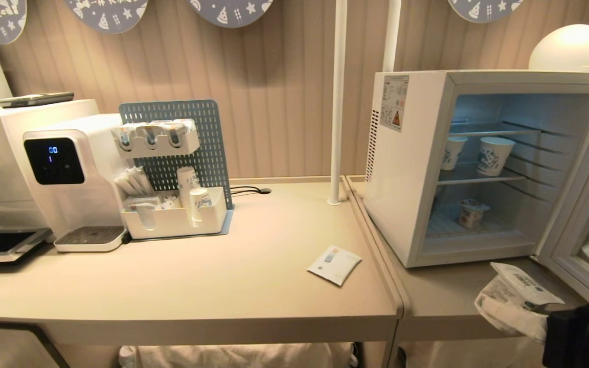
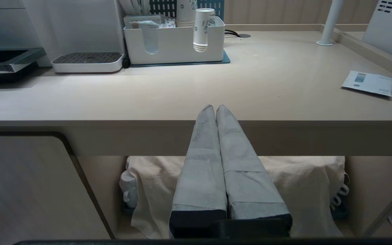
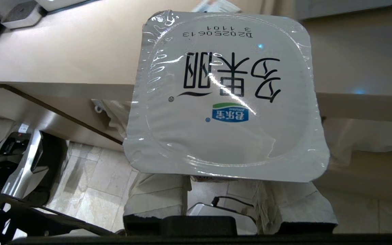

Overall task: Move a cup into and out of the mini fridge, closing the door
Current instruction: Place the yoghurt on the table

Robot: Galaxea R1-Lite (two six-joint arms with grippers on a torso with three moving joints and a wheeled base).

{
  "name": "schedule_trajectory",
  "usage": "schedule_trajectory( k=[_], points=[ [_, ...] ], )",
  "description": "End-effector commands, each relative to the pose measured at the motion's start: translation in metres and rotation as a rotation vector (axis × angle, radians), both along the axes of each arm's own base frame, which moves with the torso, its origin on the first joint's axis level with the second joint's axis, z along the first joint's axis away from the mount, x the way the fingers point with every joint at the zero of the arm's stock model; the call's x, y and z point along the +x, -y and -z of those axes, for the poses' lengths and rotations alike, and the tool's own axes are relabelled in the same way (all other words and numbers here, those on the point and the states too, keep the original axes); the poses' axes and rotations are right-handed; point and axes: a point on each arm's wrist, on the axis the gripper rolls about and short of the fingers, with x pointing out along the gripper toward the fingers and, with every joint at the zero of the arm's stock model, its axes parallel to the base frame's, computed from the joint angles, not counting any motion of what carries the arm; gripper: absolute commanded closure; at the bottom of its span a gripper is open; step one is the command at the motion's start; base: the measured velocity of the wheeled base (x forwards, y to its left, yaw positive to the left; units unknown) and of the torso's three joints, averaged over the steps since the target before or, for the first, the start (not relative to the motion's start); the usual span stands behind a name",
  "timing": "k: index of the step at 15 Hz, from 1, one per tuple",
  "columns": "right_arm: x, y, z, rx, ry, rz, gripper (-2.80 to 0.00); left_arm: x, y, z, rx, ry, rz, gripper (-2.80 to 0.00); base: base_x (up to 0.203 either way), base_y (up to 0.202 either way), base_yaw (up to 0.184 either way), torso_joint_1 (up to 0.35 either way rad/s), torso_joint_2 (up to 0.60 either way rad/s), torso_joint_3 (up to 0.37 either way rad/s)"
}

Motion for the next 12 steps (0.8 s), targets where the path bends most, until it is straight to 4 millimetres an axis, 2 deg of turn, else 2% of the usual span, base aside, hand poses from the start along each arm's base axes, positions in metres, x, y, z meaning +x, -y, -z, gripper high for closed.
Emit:
schedule_trajectory(
  k=[1, 4, 6, 9, 12],
  points=[
    [0.003, -0.003, 0.003, -0.003, -0.007, -0.006, 0.00, 0.000, 0.000, 0.000, 0.000, -0.003, -0.001, 0.00, 0.000, 0.189, -0.004, 0.002, 0.00, 0.005],
    [0.013, -0.013, 0.008, -0.021, -0.020, -0.014, 0.00, 0.000, 0.000, 0.000, 0.000, -0.003, -0.001, 0.00, 0.000, 0.070, 0.002, 0.002, 0.00, 0.003],
    [0.034, -0.027, 0.020, -0.096, -0.076, 0.033, 0.00, 0.000, 0.000, 0.000, 0.000, -0.003, -0.001, 0.00, 0.000, 0.000, 0.000, 0.000, 0.00, 0.000],
    [0.077, -0.058, 0.056, -0.237, -0.155, 0.095, 0.00, 0.000, 0.000, 0.000, 0.000, -0.003, -0.001, 0.00, 0.000, 0.000, 0.000, 0.000, 0.00, 0.000],
    [0.118, -0.087, 0.091, -0.308, -0.099, 0.089, 0.00, 0.000, 0.000, 0.000, 0.000, -0.003, -0.001, 0.00, 0.000, 0.000, 0.000, 0.000, 0.00, 0.000]
  ],
)
